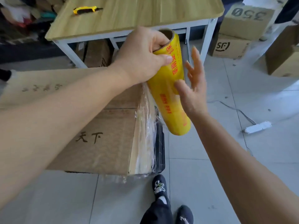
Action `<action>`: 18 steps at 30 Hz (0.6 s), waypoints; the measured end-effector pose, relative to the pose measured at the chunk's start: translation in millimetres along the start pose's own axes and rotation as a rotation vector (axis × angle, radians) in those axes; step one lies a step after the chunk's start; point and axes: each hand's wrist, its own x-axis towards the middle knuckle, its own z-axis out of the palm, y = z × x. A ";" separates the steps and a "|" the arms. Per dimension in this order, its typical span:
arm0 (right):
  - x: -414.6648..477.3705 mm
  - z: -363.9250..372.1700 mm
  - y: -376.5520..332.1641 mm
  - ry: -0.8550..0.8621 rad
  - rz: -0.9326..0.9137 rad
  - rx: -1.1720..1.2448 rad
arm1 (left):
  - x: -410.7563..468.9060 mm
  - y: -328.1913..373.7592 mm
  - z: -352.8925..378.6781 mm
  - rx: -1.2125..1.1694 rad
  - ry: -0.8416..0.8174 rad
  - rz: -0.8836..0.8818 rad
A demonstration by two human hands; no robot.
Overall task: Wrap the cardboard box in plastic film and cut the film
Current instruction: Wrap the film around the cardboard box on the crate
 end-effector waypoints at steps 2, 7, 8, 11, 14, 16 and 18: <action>0.9 0.0 -26.2 -0.174 -0.220 -0.172 | -15.4 3.4 0.6 0.025 -0.004 0.017; -19.1 -2.9 -60.1 -0.320 -0.222 -0.437 | -49.8 11.3 -8.6 0.008 -0.021 -0.003; -26.1 -2.5 -64.7 -0.291 -0.216 -0.461 | -57.0 13.9 -10.5 -0.008 -0.026 -0.005; -45.6 -1.6 -77.6 -0.224 -0.232 -0.466 | -76.1 22.0 -15.7 -0.001 -0.057 0.010; -65.9 -1.5 -86.8 -0.167 -0.248 -0.449 | -101.7 23.8 -24.0 0.036 0.056 0.099; -77.3 -0.6 -93.4 -0.119 -0.240 -0.449 | -132.2 20.6 -31.9 0.063 0.356 0.230; -88.3 1.0 -99.4 -0.091 -0.245 -0.461 | -181.3 10.3 -30.8 -0.053 0.578 0.296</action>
